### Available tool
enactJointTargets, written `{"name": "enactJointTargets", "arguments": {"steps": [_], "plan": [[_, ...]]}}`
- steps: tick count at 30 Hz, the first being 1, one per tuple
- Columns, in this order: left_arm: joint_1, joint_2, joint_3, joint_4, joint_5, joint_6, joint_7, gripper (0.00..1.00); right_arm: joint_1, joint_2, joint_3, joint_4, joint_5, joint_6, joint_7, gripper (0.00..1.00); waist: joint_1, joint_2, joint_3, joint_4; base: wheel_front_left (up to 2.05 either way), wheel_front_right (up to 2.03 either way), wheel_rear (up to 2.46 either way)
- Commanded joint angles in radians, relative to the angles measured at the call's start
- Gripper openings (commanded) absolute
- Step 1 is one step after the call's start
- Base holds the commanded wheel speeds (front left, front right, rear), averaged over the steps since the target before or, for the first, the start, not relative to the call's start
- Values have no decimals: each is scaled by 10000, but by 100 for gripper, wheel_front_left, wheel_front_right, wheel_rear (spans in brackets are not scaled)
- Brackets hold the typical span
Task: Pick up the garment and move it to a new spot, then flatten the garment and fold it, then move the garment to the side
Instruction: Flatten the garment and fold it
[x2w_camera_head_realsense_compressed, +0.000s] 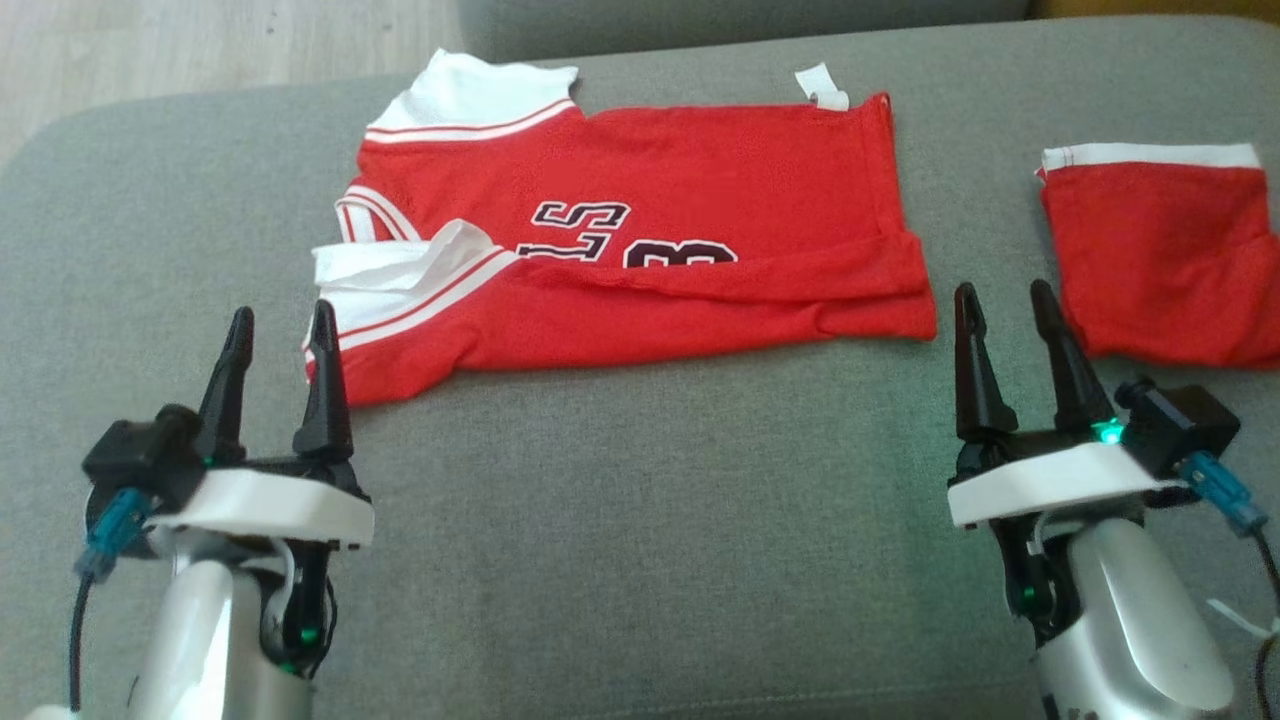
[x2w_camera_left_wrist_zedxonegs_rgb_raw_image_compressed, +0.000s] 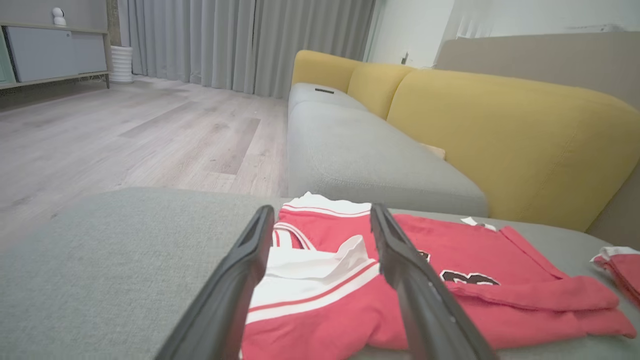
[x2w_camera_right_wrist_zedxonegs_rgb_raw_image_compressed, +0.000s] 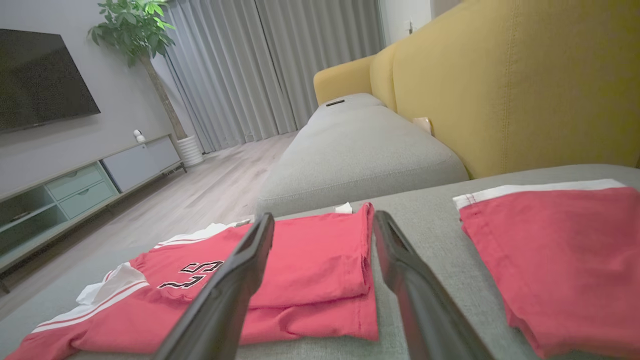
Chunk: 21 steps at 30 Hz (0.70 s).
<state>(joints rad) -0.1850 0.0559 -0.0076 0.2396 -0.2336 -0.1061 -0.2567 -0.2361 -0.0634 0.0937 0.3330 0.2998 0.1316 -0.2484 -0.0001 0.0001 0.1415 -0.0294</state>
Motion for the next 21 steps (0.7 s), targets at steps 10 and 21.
{"name": "enactJointTargets", "arguments": {"steps": [10, 21], "plan": [[-1739, 302, 490, 2050, 894, 127, -51, 100, -566, 129, 250, -844, -55, -9, -31, 100, 1, -1, 697, -139, 0, 0, 0], [-2969, 840, 249, 5112, 1299, 292, -37, 100, -688, 130, 393, -945, 105, -9, 22, 100, 1, -1, 1082, -414, 0, 0, 0]]}}
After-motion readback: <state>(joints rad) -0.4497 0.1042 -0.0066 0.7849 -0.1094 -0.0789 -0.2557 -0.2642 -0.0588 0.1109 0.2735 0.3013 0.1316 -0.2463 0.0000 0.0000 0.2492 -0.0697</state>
